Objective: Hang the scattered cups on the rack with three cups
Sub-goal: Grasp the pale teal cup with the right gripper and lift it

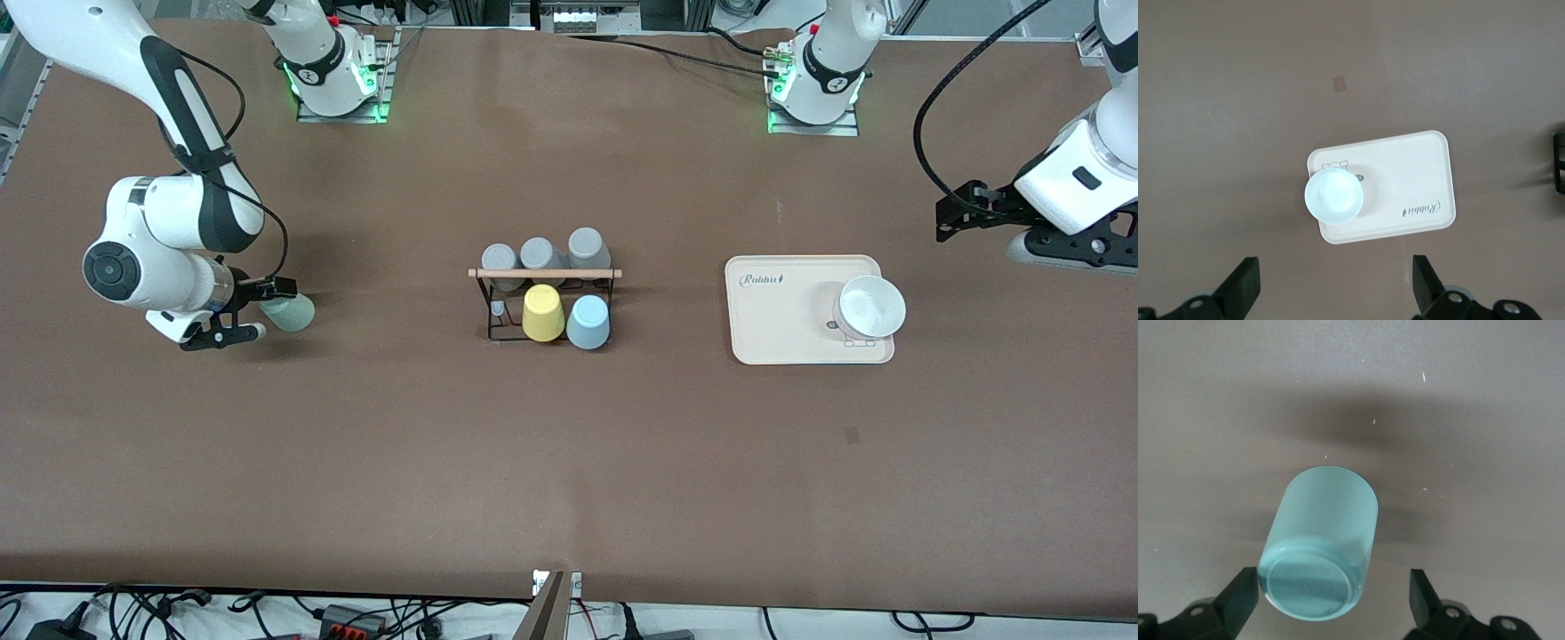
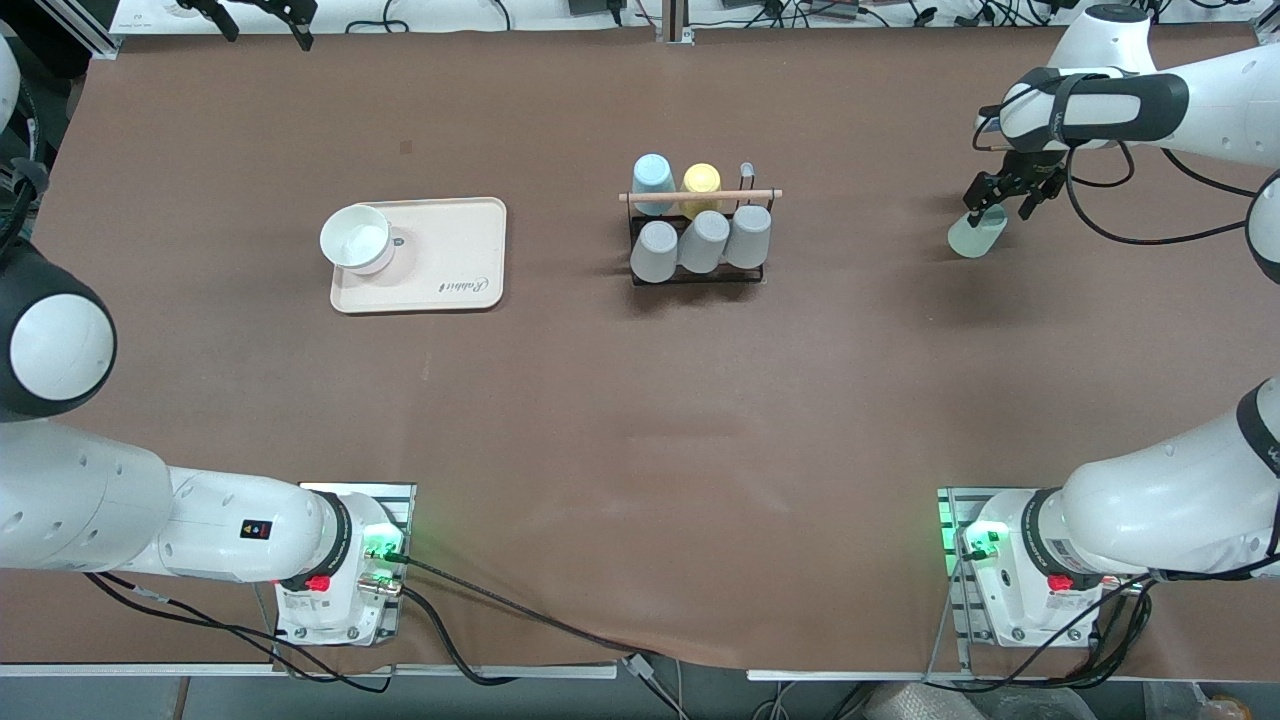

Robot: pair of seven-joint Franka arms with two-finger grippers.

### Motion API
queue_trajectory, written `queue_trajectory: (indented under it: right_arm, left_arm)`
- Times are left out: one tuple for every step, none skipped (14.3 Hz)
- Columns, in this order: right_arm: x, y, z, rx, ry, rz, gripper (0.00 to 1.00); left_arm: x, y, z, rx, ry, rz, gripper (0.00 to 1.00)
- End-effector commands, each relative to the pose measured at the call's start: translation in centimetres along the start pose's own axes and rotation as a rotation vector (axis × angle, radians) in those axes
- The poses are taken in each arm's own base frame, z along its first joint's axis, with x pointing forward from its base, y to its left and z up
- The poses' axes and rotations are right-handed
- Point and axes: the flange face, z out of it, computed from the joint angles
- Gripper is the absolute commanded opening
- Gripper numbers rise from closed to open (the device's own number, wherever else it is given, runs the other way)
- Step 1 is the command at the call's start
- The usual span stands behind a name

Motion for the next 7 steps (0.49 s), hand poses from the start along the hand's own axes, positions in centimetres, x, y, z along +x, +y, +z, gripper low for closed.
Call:
queue_trajectory:
  right_arm:
    - [0.0,0.0,0.2,-0.002,0.004,0.012,0.81]
    - [0.0,0.2,0.6,0.000,0.001,0.015,0.68]
    - [0.0,0.4,0.5,0.006,0.004,0.024,0.56]
    - [0.1,0.4,0.5,0.010,0.005,0.027,0.40]
    - [0.2,0.4,0.5,0.012,0.002,0.028,0.32]
    - [0.5,0.5,0.1,0.009,0.007,0.028,0.28]
    - [0.7,0.3,-0.2,0.008,0.010,0.020,0.20]
  left_arm:
    - [-1.5,-0.6,0.2,0.007,-0.014,0.008,1.00]
    - [-1.6,-0.3,-0.2,-0.020,-0.017,0.005,1.00]
    - [-1.5,0.0,-0.4,-0.067,-0.009,-0.003,1.00]
    - [-1.3,0.1,-0.4,-0.102,0.002,-0.009,1.00]
    - [-1.2,0.3,-0.5,-0.103,0.011,-0.006,1.00]
    - [-1.1,0.4,-0.9,-0.094,0.016,-0.003,1.00]
    - [-1.2,0.4,-1.0,-0.089,0.018,0.005,1.00]
